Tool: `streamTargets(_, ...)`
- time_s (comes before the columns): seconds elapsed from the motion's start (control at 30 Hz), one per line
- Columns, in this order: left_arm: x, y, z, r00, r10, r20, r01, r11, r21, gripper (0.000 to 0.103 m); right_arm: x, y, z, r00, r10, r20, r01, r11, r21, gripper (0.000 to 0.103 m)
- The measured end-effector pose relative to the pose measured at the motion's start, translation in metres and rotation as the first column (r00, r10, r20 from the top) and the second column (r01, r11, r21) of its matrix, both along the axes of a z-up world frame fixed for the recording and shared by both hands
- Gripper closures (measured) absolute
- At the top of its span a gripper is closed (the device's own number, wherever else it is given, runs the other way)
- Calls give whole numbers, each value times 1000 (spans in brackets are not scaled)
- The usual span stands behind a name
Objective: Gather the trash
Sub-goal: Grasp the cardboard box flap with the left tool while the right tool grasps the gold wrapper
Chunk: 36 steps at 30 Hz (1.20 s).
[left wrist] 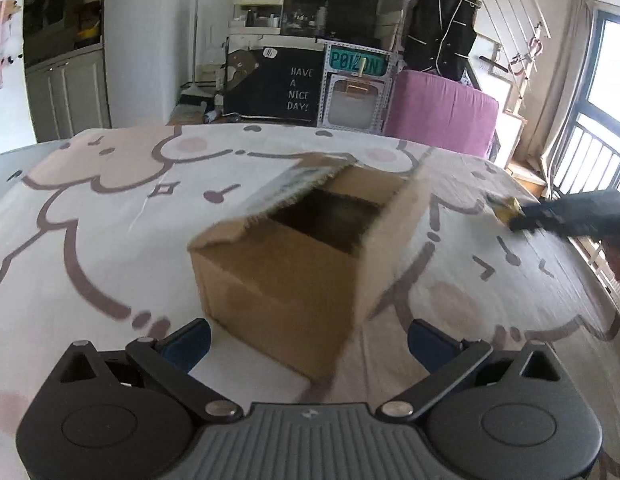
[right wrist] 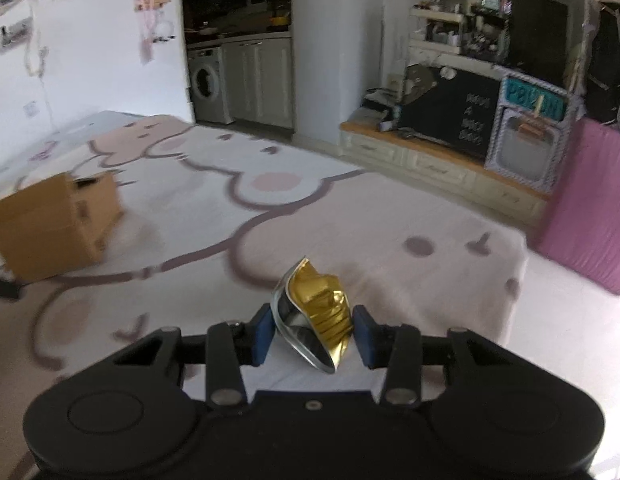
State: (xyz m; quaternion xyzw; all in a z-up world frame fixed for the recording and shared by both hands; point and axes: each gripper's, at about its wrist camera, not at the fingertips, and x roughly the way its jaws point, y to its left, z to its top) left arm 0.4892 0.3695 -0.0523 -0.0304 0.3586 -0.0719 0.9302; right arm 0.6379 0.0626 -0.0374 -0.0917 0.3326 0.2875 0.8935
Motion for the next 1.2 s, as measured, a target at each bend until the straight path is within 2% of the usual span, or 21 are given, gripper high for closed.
streamTargets(0.27,25,11,2,998,-49,33,49,999,-8,0,-46,2,0,993,106,-48,-104,994,28,60)
streamTargets(0.37,31,11,2,997,-74,30,73,997,4,0,-54,2,1,991,120,-64,-117,992,44,60)
streamTargets(0.43,29,8,3,998,-55,15,55,998,-17,0,-58,2,2,989,126,-71,-122,991,57,60)
streamTargets(0.5,22,2,6,998,-63,11,63,996,-64,0,-60,3,5,989,129,-76,-124,990,72,60)
streamTargets(0.63,-6,-21,14,986,-164,27,166,977,-133,0,-66,4,11,988,130,-80,-120,986,118,60)
streamTargets(0.7,-20,-35,19,985,-168,42,172,978,-115,0,-67,2,14,990,116,-83,-103,985,142,60)
streamTargets(0.8,-40,-54,30,992,-97,86,103,993,-61,1,-69,-2,16,992,94,-87,-79,983,168,60)
streamTargets(0.93,-51,-84,41,989,-40,139,39,999,12,15,-71,-9,16,992,68,-107,-47,980,192,60)
streamTargets(1.03,-42,-104,44,987,-4,163,-10,996,87,22,-74,-12,15,991,57,-119,-32,979,202,60)
streamTargets(1.17,-26,-119,39,989,35,146,-50,994,100,43,-80,-14,14,989,41,-141,-11,979,206,60)
streamTargets(1.2,-24,-122,38,989,40,143,-55,993,105,45,-81,-14,13,989,36,-146,-5,978,208,60)
